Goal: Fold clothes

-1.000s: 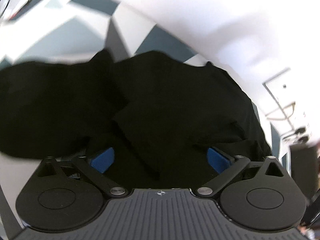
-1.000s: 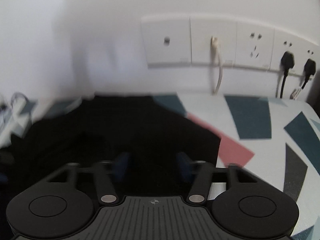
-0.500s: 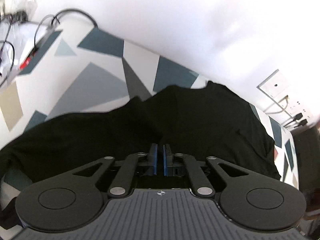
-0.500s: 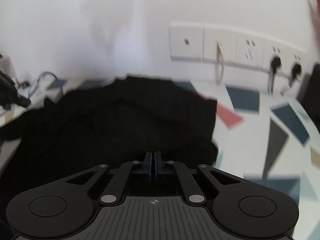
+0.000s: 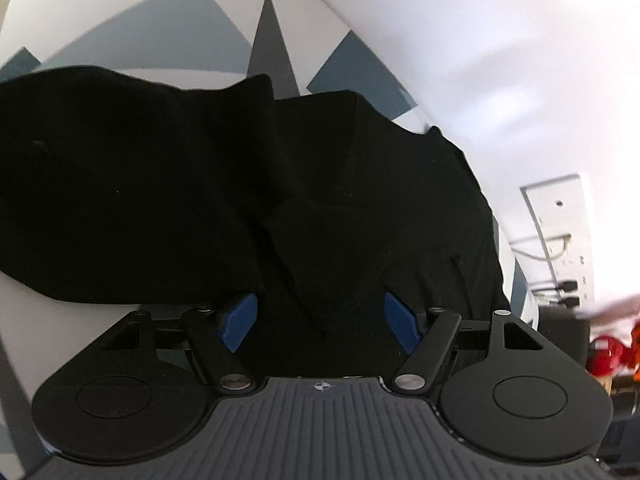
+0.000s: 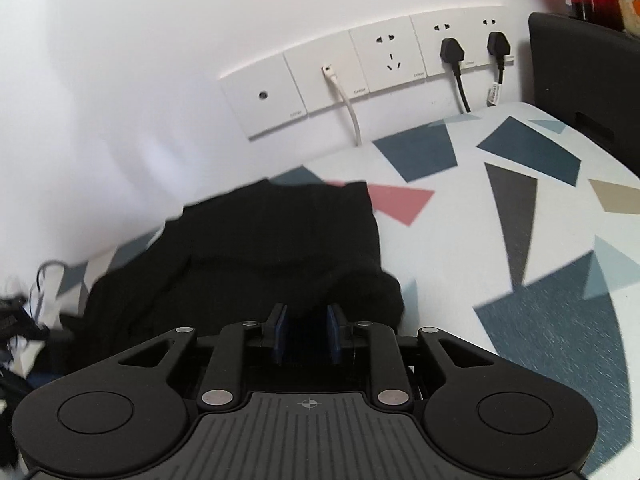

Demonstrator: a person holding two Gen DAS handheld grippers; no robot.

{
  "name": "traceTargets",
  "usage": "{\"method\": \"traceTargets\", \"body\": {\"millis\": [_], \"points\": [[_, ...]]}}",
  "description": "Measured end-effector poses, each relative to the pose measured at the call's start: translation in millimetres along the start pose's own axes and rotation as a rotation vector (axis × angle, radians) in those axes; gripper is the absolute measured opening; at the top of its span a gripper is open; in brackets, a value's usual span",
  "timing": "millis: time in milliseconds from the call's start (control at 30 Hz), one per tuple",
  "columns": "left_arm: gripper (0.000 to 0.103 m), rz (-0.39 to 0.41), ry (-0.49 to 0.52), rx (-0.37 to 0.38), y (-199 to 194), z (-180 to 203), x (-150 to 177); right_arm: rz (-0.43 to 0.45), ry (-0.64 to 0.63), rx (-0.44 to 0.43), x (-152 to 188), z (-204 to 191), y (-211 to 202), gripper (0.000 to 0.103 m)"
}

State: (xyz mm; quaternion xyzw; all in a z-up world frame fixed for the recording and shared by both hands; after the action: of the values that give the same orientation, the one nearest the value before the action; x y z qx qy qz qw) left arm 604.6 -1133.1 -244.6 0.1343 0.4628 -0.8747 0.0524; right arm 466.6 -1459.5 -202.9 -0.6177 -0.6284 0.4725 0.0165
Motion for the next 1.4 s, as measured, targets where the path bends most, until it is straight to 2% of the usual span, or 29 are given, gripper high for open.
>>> {"method": "traceTargets", "body": {"millis": [67,100,200,233,333,433,533,600,633,667,733,833,867,933,967,1000,1033,1067,1200,1267,1333,1400], "points": [[0.072,0.0,0.037,-0.025,-2.1,10.6,-2.1,0.003,0.008,-0.007,-3.5,0.7,2.2,0.022],[0.072,0.025,0.066,-0.031,-8.3,18.3,-3.1,0.001,0.01,-0.009,-4.8,1.5,3.6,0.022],[0.072,0.084,0.135,-0.032,-24.8,37.6,-2.2,-0.007,0.004,-0.01,-5.5,5.7,4.5,0.023],[0.072,0.074,0.14,-0.022,-24.0,42.2,0.0,-0.009,0.001,-0.009,-5.6,7.5,4.5,0.023],[0.072,0.008,0.108,0.011,-7.5,45.8,6.9,-0.016,0.017,-0.004,-5.8,15.3,6.0,0.023],[0.071,-0.042,0.032,-0.046,10.3,34.7,14.3,-0.016,0.032,0.01,-9.0,22.2,8.8,0.024],[0.071,-0.013,0.045,-0.053,15.6,34.2,16.6,0.001,0.003,0.027,-15.2,21.6,8.4,0.027],[0.069,0.01,0.069,-0.053,17.7,36.0,14.9,0.018,-0.021,0.033,-21.0,19.0,8.3,0.033],[0.057,0.015,0.072,-0.048,19.3,36.2,13.7,0.024,-0.026,0.034,-24.8,17.4,9.3,0.034],[0.035,0.006,0.071,-0.05,21.3,35.3,11.4,0.023,-0.037,0.03,-27.7,13.6,13.1,0.034],[0.016,-0.013,0.067,-0.063,23.3,32.0,6.2,0.011,-0.068,0.016,-32.5,3.8,23.3,0.036],[0.009,0.033,0.123,-0.09,11.2,30.4,-2.2,-0.014,-0.145,0.011,-36.6,-11.9,42.3,0.047],[0.009,0.053,0.155,-0.105,6.0,31.4,-5.6,-0.032,-0.207,0.028,-34.4,-18.1,52.8,0.051],[0.008,0.084,0.213,-0.13,-3.8,32.0,-10.9,-0.062,-0.336,0.098,-28.1,-26.8,73.5,0.052],[0.008,0.091,0.23,-0.139,-7.7,30.9,-12.0,-0.084,-0.38,0.131,-24.6,-28.8,82.3,0.05],[0.008,0.099,0.238,-0.14,-11.4,30.4,-13.4,-0.104,-0.402,0.151,-21.6,-29.6,87.6,0.039],[0.007,0.107,0.245,-0.139,-15.0,30.1,-14.7,-0.099,-0.414,0.155,-20.3,-31.4,87.6,0.026],[0.007,0.116,0.251,-0.137,-18.7,29.8,-16.1,-0.086,-0.414,0.152,-20.6,-33.0,84.6,0.005],[0.007,0.209,0.286,-0.099,-47.1,41.5,-24.8,0.048,-0.364,0.098,-28.4,-39.6,46.3,0.004],[0.007,0.227,0.301,-0.062,-63.3,42.7,-22.2,0.12,-0.345,0.066,-31.8,-43.0,19.7,0.004],[0.007,0.213,0.298,-0.047,-76.0,35.0,-12.2,0.136,-0.321,0.057,-28.0,-40.1,-6.4,0.004],[0.007,0.178,0.286,-0.062,-81.3,23.5,4.2,0.093,-0.289,0.07,-10.8,-30.9,-26.1,0.004]]}}
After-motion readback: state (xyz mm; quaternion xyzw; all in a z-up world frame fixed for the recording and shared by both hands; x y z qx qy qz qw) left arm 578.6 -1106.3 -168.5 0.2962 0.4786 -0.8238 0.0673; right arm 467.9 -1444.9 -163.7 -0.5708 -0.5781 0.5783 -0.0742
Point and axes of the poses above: each gripper's, at about its wrist camera, not at the fingertips, and y roughly the way its jaws point, z to its right, x to its underside, the point moved 5 cm from there along y, roughly the way its jaws point, and after that the axes turned 14 degrees about y, right-handed, at the moved point
